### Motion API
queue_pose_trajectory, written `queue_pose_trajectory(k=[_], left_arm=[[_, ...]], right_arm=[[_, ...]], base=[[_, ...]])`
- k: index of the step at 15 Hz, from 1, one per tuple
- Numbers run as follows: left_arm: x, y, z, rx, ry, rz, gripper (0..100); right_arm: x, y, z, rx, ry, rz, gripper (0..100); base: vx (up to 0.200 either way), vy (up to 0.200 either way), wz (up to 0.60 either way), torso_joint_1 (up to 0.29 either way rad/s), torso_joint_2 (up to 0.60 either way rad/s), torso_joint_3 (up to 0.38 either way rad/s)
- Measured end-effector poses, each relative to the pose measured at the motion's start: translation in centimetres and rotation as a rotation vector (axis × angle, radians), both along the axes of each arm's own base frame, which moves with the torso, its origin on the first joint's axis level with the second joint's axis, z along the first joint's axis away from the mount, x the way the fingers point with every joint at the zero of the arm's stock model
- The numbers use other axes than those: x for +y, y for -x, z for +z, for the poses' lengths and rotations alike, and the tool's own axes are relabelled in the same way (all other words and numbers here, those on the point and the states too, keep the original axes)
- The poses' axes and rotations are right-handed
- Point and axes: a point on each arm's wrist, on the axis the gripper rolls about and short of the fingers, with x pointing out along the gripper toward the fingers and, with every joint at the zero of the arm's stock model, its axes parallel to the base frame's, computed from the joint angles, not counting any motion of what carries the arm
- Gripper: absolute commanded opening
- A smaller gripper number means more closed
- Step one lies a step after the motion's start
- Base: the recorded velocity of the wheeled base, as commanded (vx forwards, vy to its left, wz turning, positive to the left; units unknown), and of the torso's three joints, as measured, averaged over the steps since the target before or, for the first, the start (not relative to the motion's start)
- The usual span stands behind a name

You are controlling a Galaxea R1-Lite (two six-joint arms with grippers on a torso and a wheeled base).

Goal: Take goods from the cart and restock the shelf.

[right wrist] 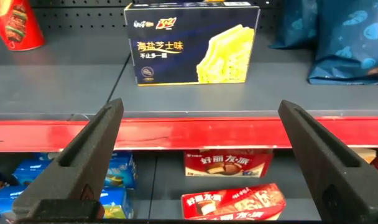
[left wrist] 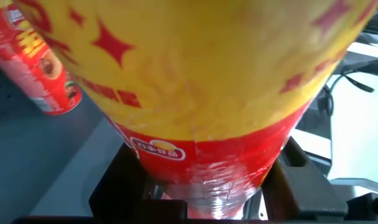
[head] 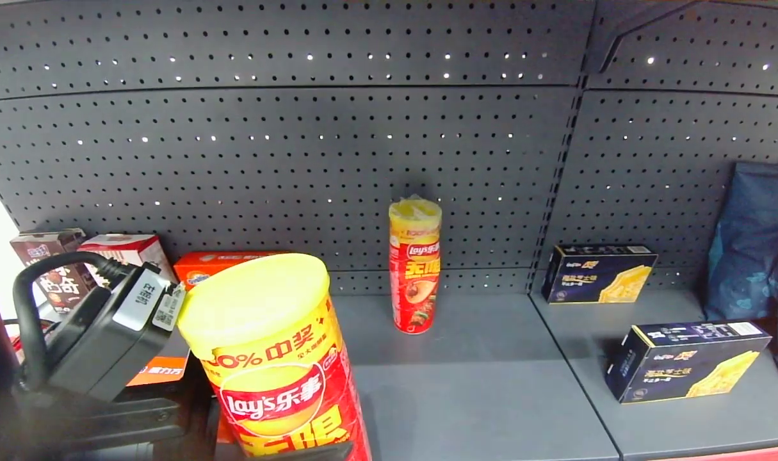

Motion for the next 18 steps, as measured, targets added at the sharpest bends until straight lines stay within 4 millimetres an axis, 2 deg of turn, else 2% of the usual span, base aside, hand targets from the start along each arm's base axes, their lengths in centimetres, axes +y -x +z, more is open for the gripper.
queue_pose_trajectory(k=[14,15,16,18], left_arm=[[0.2,0.1,-0.5,0.018,-0.012,0.010,0],[0.3,0.0,-0.7,0.021,-0.014,0.015,0],[0.4,0.0,-0.7,0.023,-0.015,0.018,0],[0.4,0.1,-1.0,0.027,-0.018,0.017,0]], right_arm=[[0.1,0.0,0.1,-0.004,0.009,0.029,100],[0.1,0.1,0.6,-0.012,0.002,0.029,100],[0.1,0.2,2.2,-0.049,-0.009,0.032,100],[0.1,0.4,7.3,-0.087,-0.010,0.048,100]], base=[[0.000,0.000,0.00,0.000,0.00,0.000],[0.000,0.000,0.00,0.000,0.00,0.000],[0.000,0.000,0.00,0.000,0.00,0.000],[0.000,0.000,0.00,0.000,0.00,0.000]])
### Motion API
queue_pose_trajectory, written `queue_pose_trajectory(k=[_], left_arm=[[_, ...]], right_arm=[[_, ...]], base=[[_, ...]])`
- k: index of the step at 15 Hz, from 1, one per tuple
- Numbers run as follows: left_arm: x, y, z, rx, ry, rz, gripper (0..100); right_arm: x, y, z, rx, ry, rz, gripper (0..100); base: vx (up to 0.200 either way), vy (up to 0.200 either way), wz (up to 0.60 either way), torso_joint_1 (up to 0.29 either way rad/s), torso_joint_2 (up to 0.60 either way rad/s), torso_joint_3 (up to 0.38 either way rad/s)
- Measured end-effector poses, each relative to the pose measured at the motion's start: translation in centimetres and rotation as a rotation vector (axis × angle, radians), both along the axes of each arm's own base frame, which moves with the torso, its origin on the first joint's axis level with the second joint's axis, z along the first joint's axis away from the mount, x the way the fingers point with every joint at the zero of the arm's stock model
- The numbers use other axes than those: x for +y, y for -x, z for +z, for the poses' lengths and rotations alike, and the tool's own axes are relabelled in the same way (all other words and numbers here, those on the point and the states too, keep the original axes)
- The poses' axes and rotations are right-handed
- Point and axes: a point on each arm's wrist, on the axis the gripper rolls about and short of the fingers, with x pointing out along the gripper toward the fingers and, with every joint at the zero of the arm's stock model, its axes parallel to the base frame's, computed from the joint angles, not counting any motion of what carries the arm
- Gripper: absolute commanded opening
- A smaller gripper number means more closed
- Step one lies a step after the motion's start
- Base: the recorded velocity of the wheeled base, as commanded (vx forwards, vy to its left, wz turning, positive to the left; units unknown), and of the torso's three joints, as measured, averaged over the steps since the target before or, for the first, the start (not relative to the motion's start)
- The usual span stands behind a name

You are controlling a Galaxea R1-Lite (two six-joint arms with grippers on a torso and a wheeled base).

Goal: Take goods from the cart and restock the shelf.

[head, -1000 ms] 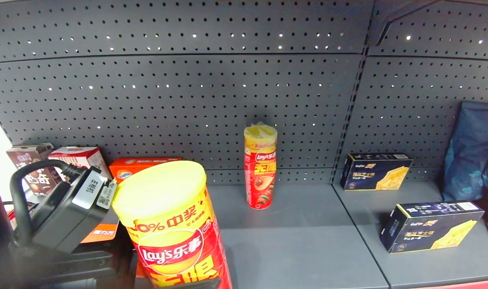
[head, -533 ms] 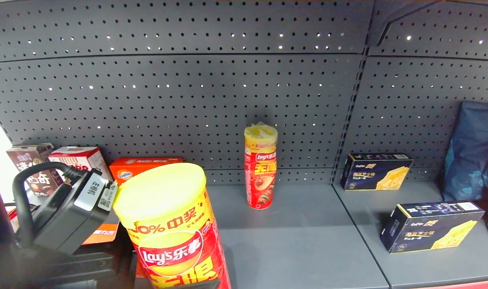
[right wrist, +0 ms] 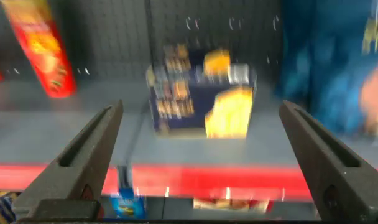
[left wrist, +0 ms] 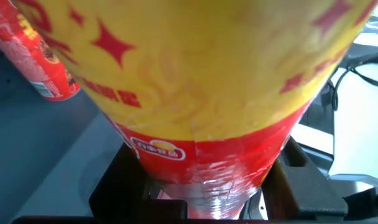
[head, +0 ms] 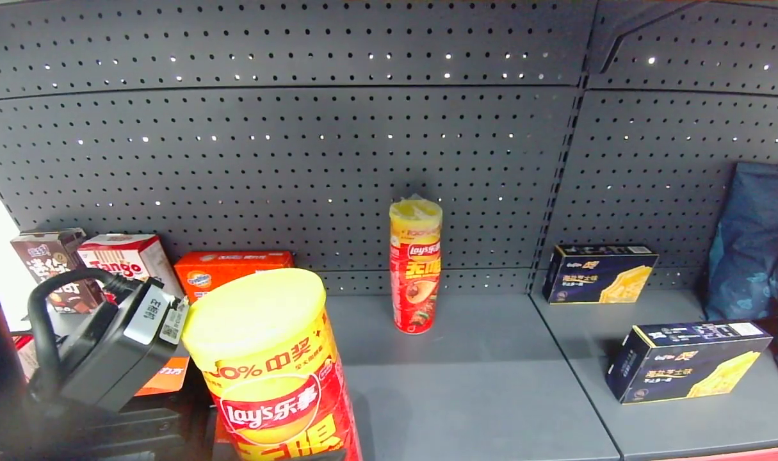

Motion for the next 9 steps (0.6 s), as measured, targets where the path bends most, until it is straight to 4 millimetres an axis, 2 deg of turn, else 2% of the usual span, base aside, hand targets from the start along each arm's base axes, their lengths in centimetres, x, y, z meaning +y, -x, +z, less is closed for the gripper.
queue_pose_trajectory(k=[2,4,9], left_arm=[[0.1,0.1,-0.2,0.007,-0.004,0.003,0],[0.3,0.3,-0.1,0.006,0.001,0.008,0],[0.8,-0.1,0.2,-0.001,0.007,0.047,0]], right_arm=[[0.0,-0.8,4.3,0.020,0.064,0.051,100],[0.2,-2.8,6.9,0.074,0.094,0.133,100],[1.9,-9.6,10.8,0.184,0.120,0.356,100]], base=[[0.000,0.000,0.00,0.000,0.00,0.000],[0.000,0.000,0.00,0.000,0.00,0.000],[0.000,0.000,0.00,0.000,0.00,0.000]])
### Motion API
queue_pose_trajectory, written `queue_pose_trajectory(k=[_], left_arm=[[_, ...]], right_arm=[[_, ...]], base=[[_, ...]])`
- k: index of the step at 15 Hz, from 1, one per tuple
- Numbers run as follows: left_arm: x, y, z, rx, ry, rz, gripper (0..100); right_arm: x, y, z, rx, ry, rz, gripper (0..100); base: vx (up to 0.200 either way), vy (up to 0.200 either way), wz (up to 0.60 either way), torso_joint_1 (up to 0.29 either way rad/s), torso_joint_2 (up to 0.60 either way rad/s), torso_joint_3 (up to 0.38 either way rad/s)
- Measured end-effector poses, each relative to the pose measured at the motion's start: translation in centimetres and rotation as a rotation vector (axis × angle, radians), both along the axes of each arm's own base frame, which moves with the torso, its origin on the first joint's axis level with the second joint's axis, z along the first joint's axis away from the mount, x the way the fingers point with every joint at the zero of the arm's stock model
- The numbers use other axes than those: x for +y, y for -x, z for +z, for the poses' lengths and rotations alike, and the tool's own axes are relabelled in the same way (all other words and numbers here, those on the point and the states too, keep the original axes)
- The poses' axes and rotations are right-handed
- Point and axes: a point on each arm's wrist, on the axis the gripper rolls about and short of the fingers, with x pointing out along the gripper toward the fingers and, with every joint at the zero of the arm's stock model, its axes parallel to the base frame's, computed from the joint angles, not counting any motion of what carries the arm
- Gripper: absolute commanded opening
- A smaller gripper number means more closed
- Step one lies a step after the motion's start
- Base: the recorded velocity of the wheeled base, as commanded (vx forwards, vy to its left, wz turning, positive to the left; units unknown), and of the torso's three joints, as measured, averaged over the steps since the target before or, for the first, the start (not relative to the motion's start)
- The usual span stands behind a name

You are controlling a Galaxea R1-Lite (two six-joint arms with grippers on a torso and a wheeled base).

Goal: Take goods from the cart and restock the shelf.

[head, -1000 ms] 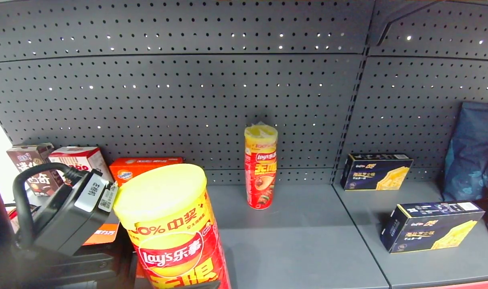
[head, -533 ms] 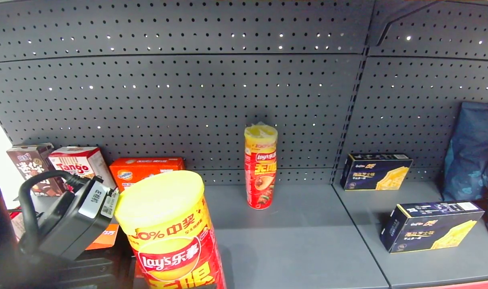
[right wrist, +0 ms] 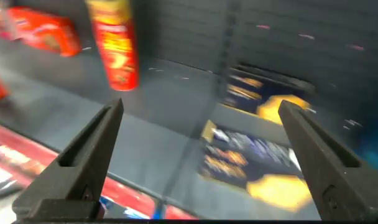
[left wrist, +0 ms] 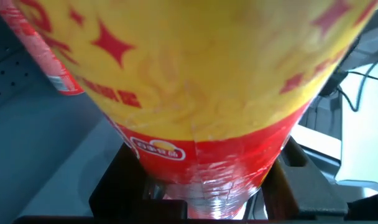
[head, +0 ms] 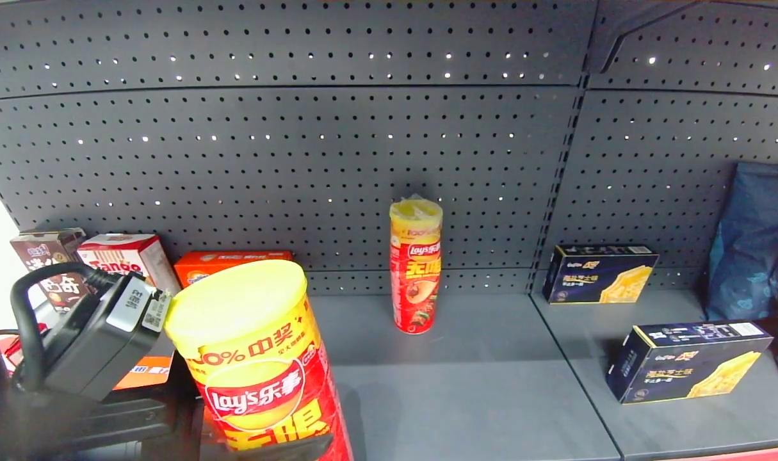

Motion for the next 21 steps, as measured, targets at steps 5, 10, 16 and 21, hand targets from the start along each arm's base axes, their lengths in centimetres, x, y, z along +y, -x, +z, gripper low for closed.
queue_pose_trajectory(k=[5,10,16,21], left_arm=[[0.0,-0.3,-0.2,0.009,-0.007,0.010,0],[0.0,-0.6,-0.3,0.018,-0.011,0.023,0],[-0.2,-1.1,-0.5,0.029,-0.019,0.024,0],[-0.2,-1.4,-0.7,0.037,-0.023,0.032,0]], right_arm=[[4.1,-6.8,0.3,0.084,0.003,0.261,100],[7.5,-12.7,-0.9,0.127,0.037,0.280,100],[11.7,-18.2,-3.5,0.157,0.058,0.312,100],[14.9,-21.8,-6.1,0.111,0.029,0.423,100]], base=[[0.000,0.000,0.00,0.000,0.00,0.000],[0.000,0.000,0.00,0.000,0.00,0.000],[0.000,0.000,0.00,0.000,0.00,0.000],[0.000,0.000,0.00,0.000,0.00,0.000]])
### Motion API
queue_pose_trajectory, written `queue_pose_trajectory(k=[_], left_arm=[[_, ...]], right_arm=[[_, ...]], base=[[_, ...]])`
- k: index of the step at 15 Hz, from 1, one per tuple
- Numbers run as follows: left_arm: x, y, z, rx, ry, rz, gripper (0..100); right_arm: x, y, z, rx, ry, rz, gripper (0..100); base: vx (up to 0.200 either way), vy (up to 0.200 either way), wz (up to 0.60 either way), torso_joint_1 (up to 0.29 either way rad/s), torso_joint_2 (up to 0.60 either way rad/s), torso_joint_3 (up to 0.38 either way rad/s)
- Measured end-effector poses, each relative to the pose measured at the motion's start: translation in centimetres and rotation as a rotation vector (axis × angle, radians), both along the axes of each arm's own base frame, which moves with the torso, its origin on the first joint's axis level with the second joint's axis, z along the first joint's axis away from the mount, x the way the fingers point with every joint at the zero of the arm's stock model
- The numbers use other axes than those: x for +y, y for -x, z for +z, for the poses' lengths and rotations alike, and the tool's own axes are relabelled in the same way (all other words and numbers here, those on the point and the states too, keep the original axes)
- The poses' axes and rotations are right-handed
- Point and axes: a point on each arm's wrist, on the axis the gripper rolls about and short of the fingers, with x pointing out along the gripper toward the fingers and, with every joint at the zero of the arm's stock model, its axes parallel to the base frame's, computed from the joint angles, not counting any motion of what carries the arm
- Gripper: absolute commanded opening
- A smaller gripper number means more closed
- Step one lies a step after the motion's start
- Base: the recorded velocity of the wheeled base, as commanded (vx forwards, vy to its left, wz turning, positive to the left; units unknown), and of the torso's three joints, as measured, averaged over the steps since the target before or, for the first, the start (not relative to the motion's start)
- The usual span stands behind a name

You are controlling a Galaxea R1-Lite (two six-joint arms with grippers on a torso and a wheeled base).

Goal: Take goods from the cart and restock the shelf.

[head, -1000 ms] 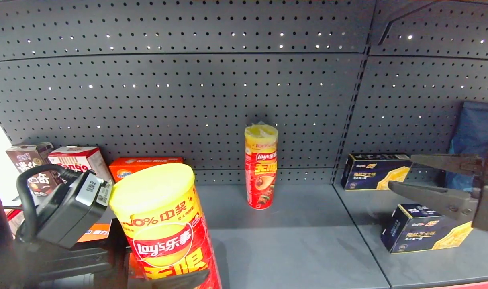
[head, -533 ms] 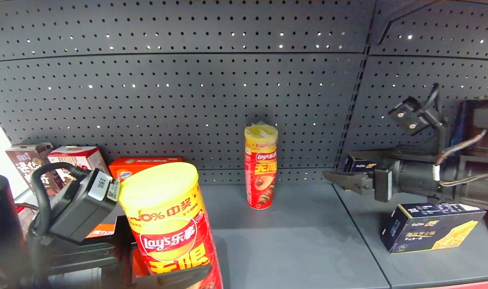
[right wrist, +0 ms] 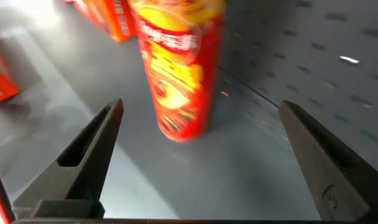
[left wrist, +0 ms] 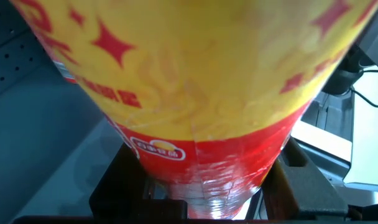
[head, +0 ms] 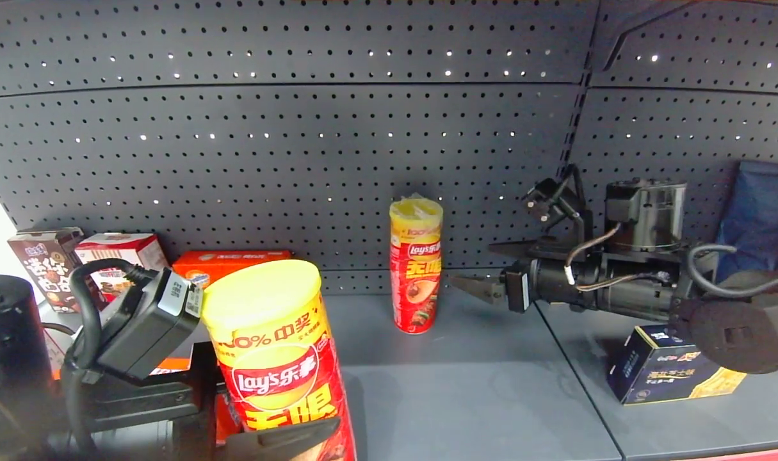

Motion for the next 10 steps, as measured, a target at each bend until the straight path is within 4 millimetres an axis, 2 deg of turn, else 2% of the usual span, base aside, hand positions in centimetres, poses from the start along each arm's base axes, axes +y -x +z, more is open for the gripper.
queue_pose_trajectory(k=[5,10], left_arm=[[-0.1,-0.2,0.1,-0.003,0.002,0.003,0],[0.0,-0.3,0.2,-0.003,0.002,0.009,0]], right_arm=[[2.5,-2.1,-3.1,0.007,-0.022,0.122,100],[3.5,-3.0,-4.8,0.040,-0.005,0.130,100]], base=[[0.000,0.000,0.00,0.000,0.00,0.000],[0.000,0.000,0.00,0.000,0.00,0.000]])
